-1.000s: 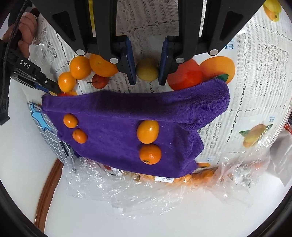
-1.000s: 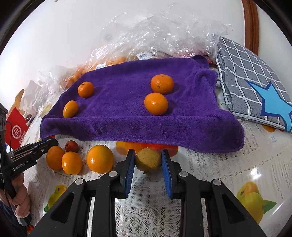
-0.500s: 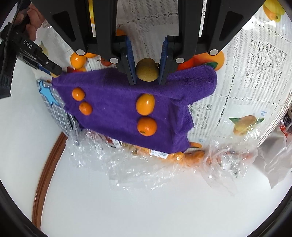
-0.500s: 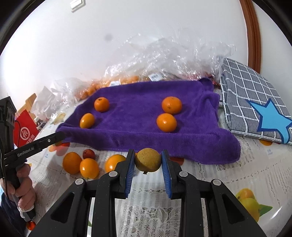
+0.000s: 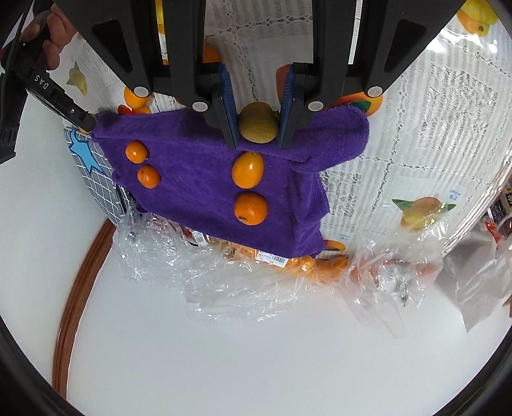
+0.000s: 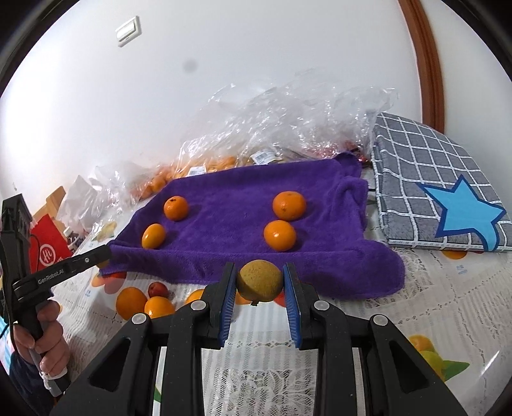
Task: Organize fruits
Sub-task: 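Carry both yellow-green fruits onto the purple towel and open both tools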
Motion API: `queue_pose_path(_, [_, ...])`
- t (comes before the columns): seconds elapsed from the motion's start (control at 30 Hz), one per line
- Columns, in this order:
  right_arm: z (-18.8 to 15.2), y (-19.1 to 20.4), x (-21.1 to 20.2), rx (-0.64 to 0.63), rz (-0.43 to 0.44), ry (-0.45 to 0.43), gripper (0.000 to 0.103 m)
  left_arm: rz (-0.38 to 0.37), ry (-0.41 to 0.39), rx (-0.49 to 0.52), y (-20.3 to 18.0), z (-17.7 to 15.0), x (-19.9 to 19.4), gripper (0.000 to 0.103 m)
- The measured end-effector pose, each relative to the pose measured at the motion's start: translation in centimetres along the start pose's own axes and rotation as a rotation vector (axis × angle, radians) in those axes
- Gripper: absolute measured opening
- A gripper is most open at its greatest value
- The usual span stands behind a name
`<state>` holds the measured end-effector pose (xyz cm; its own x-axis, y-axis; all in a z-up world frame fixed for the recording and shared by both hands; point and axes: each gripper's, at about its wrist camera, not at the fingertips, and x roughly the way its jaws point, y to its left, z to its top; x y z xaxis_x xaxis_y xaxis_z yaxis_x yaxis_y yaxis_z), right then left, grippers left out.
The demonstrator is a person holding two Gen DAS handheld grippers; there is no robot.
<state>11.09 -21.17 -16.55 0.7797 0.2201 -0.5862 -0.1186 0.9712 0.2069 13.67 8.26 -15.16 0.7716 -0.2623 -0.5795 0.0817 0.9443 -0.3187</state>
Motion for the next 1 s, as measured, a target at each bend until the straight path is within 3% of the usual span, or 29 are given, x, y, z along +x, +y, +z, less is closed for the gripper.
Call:
queue_pose_path(0.23, [1.3, -1.4, 0.0, 0.048, -0.011, 0.008, 0.029, 0.024, -0.032, -0.001, 0.1, 1.3, -0.7, 0.024])
queue_pose_path(0.37, [3.2, -1.4, 0.1, 0.001, -0.043, -0.005, 0.029, 0.036, -0.044, 0.022, -0.8, 3.2, -0.7, 0.024])
queue_pose_path(0.7, [8.2, -2.1, 3.8, -0.059, -0.085, 0.002, 0.029, 0.064, -0.016, -0.014, -2.3, 7.0, 5.0, 0.024])
queue_pose_path(1.0, [6.5, -3.7, 8.0, -0.02, -0.073, 0.095, 0.029, 0.032, 0.033, -0.05, -0.7, 5.4, 9.0, 0.024])
